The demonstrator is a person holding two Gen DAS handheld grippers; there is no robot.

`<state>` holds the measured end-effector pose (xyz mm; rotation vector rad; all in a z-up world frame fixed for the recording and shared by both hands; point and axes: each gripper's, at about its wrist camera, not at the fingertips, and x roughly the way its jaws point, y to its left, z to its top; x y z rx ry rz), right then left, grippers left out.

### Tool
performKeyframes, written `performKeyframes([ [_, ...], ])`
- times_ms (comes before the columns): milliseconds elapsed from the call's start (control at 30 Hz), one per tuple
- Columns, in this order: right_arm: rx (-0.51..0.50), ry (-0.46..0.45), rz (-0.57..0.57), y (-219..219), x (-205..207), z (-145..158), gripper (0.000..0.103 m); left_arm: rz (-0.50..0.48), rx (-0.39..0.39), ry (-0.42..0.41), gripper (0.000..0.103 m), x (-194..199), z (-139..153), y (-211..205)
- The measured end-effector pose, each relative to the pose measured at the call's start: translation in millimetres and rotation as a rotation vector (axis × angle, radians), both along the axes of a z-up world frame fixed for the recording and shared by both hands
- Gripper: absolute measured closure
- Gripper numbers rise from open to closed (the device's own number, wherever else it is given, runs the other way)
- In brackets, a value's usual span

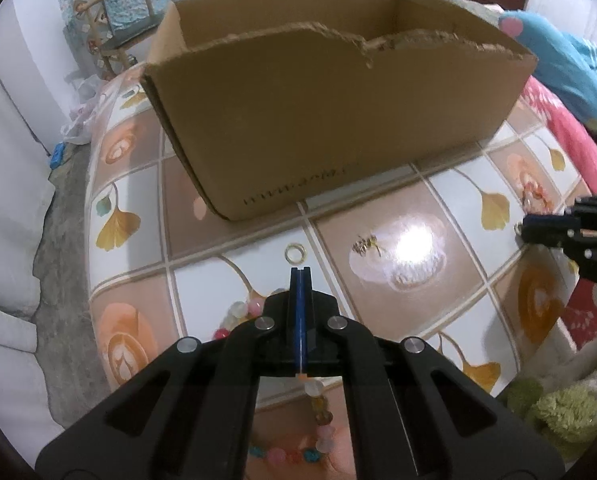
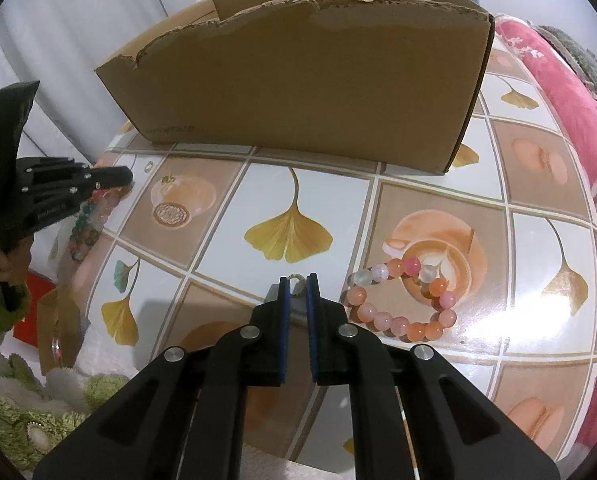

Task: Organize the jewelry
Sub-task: 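Lift the gold ring with the right gripper toward the box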

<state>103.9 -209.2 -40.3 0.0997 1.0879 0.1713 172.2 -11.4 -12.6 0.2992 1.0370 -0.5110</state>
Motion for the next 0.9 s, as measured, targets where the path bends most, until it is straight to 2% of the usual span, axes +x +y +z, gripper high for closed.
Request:
performKeyframes([
  [67,0.004,-0.001,-0.001,1,1,0,0.095,0.014,-0.005,0.009,0.087,5,-1,3],
  [100,0.004,-0.002,-0.001,2,1,0,0.095,0.023,-0.003,0.010,0.082,9,-2,2],
  [300,0.005,-0.001,-0.008,3,3,-2,0.095,0.018,-0.020,0.033,0.082,23,-5,-5],
  [433,0.009,-0.002,-0.013,3,4,-2,0.095,0.007,0.001,0.020,0.082,22,-6,-8],
  [633,0.012,-0.007,-0.009,4,5,-4,0.095,-0.016,0.008,0.006,0.092,16,-4,-15],
  [900,0.015,-0.014,-0.014,4,4,-1,0.095,-0.024,0.001,-0.017,0.093,9,-1,-21],
])
